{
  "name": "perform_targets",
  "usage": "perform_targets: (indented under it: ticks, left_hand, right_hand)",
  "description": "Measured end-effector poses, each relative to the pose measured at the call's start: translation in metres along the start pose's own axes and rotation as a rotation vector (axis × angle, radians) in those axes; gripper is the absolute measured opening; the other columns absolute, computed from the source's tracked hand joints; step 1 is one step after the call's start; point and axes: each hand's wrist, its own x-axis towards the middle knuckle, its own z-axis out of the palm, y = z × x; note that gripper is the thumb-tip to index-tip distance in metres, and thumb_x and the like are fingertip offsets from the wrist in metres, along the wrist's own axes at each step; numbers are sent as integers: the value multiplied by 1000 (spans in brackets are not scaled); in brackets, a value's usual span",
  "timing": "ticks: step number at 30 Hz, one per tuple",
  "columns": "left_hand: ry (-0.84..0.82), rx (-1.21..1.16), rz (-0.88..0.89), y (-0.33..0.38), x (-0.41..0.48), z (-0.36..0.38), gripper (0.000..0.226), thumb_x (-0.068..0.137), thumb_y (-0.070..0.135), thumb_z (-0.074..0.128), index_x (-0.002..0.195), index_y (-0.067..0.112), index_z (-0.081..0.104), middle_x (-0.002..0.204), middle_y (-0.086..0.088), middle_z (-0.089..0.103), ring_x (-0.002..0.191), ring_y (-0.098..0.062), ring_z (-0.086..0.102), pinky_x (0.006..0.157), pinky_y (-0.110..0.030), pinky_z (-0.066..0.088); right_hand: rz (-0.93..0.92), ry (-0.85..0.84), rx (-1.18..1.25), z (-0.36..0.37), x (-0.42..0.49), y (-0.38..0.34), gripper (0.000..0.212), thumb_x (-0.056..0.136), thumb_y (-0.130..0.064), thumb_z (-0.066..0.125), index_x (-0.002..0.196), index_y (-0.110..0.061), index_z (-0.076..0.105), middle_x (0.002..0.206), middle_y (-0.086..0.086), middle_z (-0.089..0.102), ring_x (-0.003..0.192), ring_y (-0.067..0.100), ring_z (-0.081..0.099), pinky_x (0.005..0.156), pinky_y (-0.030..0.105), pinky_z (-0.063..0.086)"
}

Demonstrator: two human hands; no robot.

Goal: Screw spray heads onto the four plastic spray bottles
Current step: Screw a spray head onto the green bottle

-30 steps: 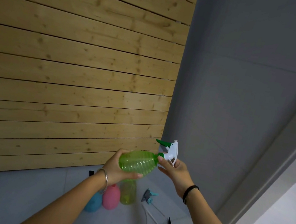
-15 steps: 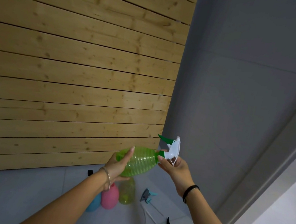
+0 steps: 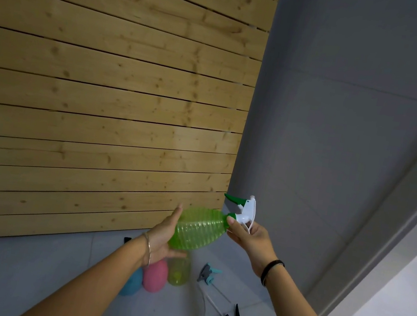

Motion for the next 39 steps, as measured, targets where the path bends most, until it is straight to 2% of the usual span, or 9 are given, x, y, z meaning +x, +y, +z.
perform_targets:
  ticks: [6, 10, 16, 20, 22, 27, 33, 36, 39]
  left_hand:
    - [-67, -24, 104, 3, 2, -5, 52, 76, 33, 63, 122, 11, 55, 134, -17, 56, 108, -17, 63, 79, -24, 56]
    - [-53, 32, -41, 2, -1, -3, 75, 77, 68, 44, 141, 29, 32, 143, -6, 44, 123, -25, 52, 81, -38, 57]
    - [-144, -63, 128, 9, -3, -10, 100, 46, 44, 88, 131, 11, 49, 129, -13, 59, 109, -20, 61, 76, -24, 57]
    - [-74, 101, -103, 5, -3, -10, 84, 65, 80, 44, 136, 36, 36, 136, -7, 51, 109, -25, 59, 71, -33, 59]
    - [-21, 216, -36, 1, -1, -12, 78, 60, 76, 50, 127, 39, 38, 136, -5, 50, 106, -23, 60, 64, -28, 57]
    - [-40, 212, 148, 1, 1, -11, 109, 39, 63, 82, 131, 16, 48, 130, -10, 59, 116, -23, 59, 98, -37, 49]
    - [102, 153, 67, -2, 7, -8, 70, 77, 60, 55, 136, 29, 33, 143, -6, 40, 125, -30, 48, 85, -48, 56]
    - [53, 173, 205, -2, 7, -12, 103, 51, 51, 82, 136, 17, 35, 132, -7, 53, 114, -20, 56, 93, -37, 51]
    - [-85, 126, 25, 0, 4, -11, 123, 37, 72, 77, 140, 25, 30, 137, -5, 50, 117, -24, 57, 91, -40, 53]
  right_hand:
    - [35, 7, 47, -4, -1, -1, 33, 83, -20, 69, 109, -1, 64, 110, 16, 68, 106, 23, 64, 88, 25, 53]
    - [31, -30, 26, 3, -2, -3, 29, 84, -20, 68, 108, -6, 64, 111, 13, 67, 109, 23, 64, 88, 26, 54]
    - [80, 2, 101, 0, -2, -2, 38, 86, -21, 65, 118, -3, 61, 118, 15, 67, 112, 23, 63, 86, 26, 53]
    - [68, -29, 90, 6, -3, -1, 35, 85, -21, 67, 116, -5, 63, 119, 14, 68, 113, 24, 63, 88, 25, 54]
    - [85, 2, 71, 5, -3, -1, 25, 83, -22, 68, 105, -9, 67, 113, 14, 70, 108, 23, 65, 94, 30, 52]
    - [107, 49, 82, 0, -1, -1, 17, 80, -25, 72, 93, -15, 70, 103, 7, 73, 99, 18, 67, 80, 21, 54]
    - [115, 40, 87, 8, -3, 2, 24, 80, -25, 72, 101, -14, 68, 103, 6, 73, 94, 13, 69, 69, 14, 56]
    - [152, 54, 146, 6, -2, 1, 26, 83, -27, 69, 105, -13, 67, 103, 6, 73, 94, 13, 69, 72, 18, 55]
    - [153, 43, 125, 6, -2, 0, 33, 81, -26, 71, 109, -10, 67, 106, 9, 72, 97, 16, 69, 73, 17, 56]
